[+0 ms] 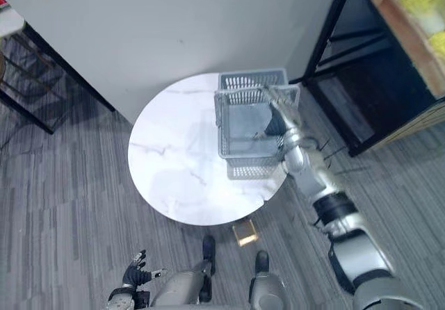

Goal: Pick vegetable in the basket

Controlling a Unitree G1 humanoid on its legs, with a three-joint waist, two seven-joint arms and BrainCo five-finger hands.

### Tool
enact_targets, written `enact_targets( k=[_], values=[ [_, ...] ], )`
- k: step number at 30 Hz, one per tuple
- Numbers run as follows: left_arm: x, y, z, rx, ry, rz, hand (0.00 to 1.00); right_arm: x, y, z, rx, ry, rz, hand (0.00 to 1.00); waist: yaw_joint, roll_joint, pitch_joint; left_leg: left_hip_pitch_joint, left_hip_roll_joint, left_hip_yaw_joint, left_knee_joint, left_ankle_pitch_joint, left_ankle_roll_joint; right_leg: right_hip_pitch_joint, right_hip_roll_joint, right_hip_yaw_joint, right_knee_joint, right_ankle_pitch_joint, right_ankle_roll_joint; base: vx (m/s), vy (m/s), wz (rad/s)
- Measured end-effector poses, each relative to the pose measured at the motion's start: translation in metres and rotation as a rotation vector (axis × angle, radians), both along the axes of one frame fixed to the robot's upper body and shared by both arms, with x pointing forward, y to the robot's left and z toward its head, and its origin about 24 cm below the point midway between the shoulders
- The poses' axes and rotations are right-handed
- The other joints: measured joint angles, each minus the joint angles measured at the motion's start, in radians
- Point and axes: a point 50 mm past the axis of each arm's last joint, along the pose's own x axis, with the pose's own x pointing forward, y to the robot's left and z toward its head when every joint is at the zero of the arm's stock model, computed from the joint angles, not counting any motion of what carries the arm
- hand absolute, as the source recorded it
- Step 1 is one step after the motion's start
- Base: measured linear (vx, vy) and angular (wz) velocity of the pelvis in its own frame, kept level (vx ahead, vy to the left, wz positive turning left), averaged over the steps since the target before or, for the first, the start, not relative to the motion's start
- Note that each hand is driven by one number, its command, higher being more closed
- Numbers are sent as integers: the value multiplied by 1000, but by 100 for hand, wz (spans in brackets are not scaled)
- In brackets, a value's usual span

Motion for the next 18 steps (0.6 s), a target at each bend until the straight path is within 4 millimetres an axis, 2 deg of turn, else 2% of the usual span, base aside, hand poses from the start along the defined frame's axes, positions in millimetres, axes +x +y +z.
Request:
enact_targets(
  k=[1, 5, 7, 10, 12, 13, 15, 18],
  values=[
    [3, 0, 1, -6, -14, 6, 0, 4, -3, 14, -1, -28, -25, 0, 1, 5, 16, -8, 0, -9, 0, 3, -2, -4, 0, -6, 0, 0, 0, 8, -6, 19],
    [5, 0, 3, -19, -35, 19, 0, 13, -2, 45, -24, -80, -50, 0, 9, 15, 29, -47, -1, -20, 0, 12, -3, -39, 3, -12, 1, 0, -1, 41, -12, 9],
    [12, -2, 6, -33, -58, 28, 0, 15, -17, 61, -53, -101, -107, 0, 31, 38, 51, -55, -7, -49, 0, 17, -9, -38, 3, -17, 1, -1, -2, 41, -9, 22],
    [17, -1, 8, -41, -88, 35, 0, 18, -26, 72, -56, -98, -156, 0, 34, 57, 61, -89, -9, -91, 0, 36, -20, -60, 4, -37, 3, -3, -5, 21, -27, 32],
    [21, -3, 9, -52, -96, 37, 0, 21, -34, 68, -68, -54, -192, 0, 43, 71, 69, -102, -9, -125, 0, 45, -29, -65, 4, -54, 9, -9, -13, -6, -39, 24],
    [21, -3, 9, -56, -99, 41, 0, 21, -37, 65, -72, -38, -205, 100, 50, 74, 70, -102, -8, -128, 0, 46, -30, -65, 5, -56, 11, -10, -15, -21, -39, 17],
    [22, -3, 10, -56, -102, 40, 0, 23, -43, 58, -78, 13, -227, 100, 58, 83, 74, -108, -9, -148, 0, 58, -40, -66, 5, -62, 17, -14, -20, -31, -45, 22],
    [22, -3, 9, -56, -98, 36, 0, 23, -50, 62, -85, 29, -249, 100, 59, 90, 77, -118, -7, -181, -1, 69, -51, -85, 7, -66, 49, -29, -29, -51, -51, 17]
  ],
)
